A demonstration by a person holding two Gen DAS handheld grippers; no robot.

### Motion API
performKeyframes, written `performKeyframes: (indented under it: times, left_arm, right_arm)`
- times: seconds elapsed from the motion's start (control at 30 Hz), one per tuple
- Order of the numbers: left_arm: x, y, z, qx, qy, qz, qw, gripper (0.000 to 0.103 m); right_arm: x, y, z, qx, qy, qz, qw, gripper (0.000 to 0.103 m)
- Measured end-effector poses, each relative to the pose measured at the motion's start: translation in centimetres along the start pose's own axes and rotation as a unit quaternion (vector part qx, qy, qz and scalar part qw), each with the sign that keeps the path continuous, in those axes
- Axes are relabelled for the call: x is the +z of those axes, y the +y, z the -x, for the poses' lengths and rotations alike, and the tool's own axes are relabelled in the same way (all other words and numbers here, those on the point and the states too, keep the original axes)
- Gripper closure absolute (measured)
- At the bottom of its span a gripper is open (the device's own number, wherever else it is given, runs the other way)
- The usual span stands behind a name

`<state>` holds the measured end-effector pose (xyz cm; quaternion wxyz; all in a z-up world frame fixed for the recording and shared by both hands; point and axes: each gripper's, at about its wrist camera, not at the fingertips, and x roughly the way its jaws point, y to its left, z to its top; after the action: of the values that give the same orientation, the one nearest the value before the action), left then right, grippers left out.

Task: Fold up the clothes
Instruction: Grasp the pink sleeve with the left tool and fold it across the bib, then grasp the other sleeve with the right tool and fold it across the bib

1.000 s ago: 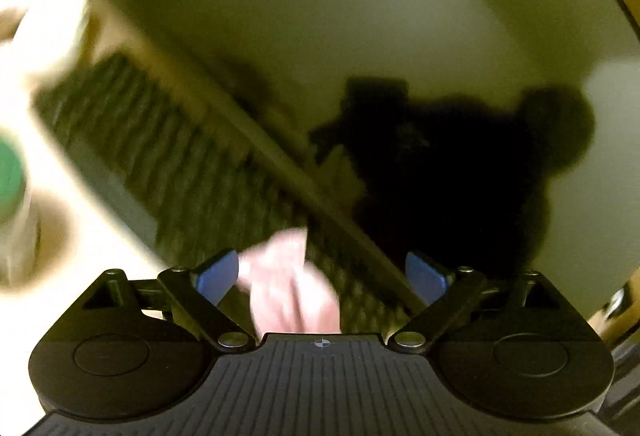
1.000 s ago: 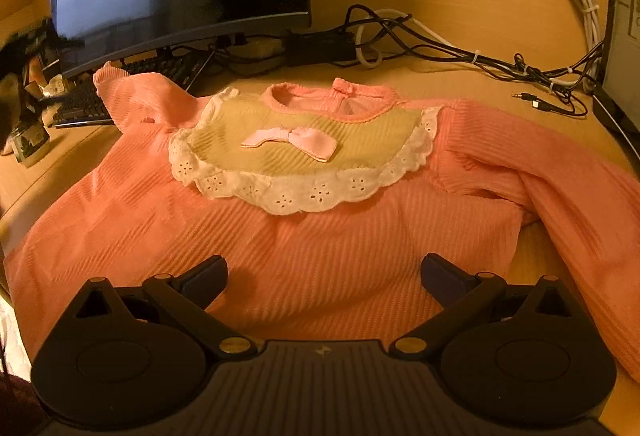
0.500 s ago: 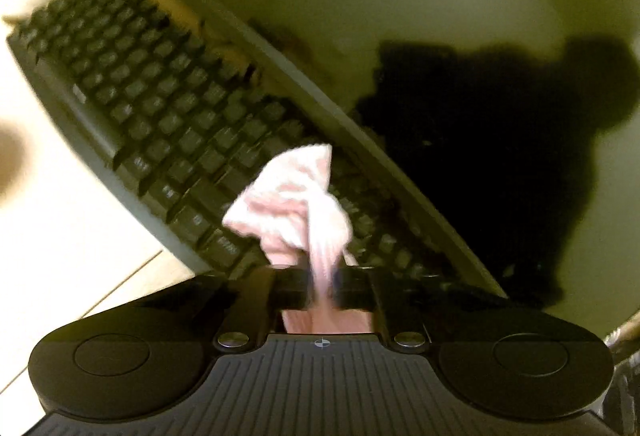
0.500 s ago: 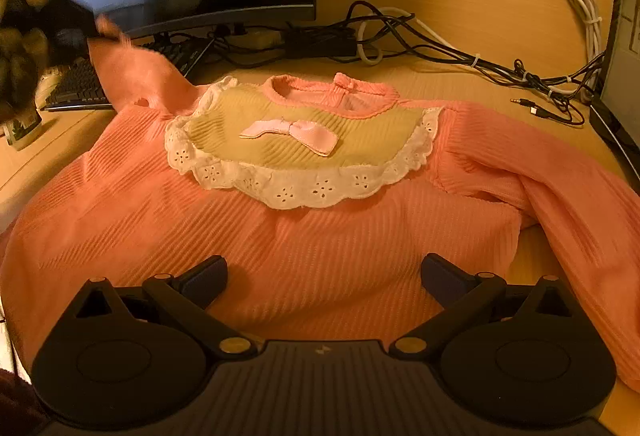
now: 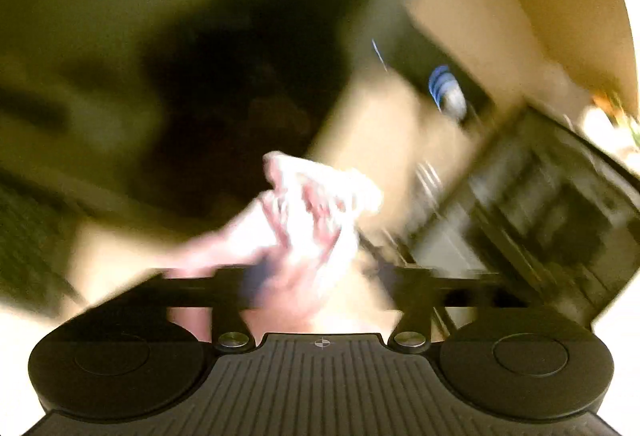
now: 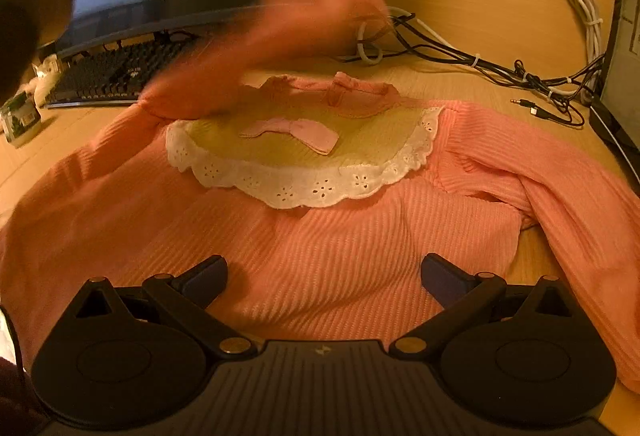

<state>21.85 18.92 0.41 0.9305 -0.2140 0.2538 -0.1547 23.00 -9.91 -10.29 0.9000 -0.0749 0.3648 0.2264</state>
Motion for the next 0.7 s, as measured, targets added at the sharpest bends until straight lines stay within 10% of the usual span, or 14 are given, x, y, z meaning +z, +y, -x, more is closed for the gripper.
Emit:
performKeyframes:
  times: [0.17,0.5,0.6,0.7]
  left_arm:
    - [-2.8,-4.9,-3.3,-0.063,0.06,-0.058,0.9945,0.007]
    - [-5.1,2.5,-0.2,0.126,0.09,-0.092,0.9836,0.007]
    - [-5.3,3.7,-0.5,0.105,0.104,-0.058,0.9873,0.007]
    - [-5.7,3.9,-1.2,0.092,0.11,-0.046,0.9886,0.005]
  right_arm:
    - [-0.1,-0.3,0.1,0.008,-0.002,-0.006,1.0,0.0]
    - [5.0,-4.7,2.9,0.047,-0.059,-0.131,0.989,0.0]
    - [7.9,-5.4,0.1,0.036,-0.054,-0.155,0.986,0.035]
    - [8.9,-5.2,-4.5,0.015,-0.02,-0.175,0.984,0.048]
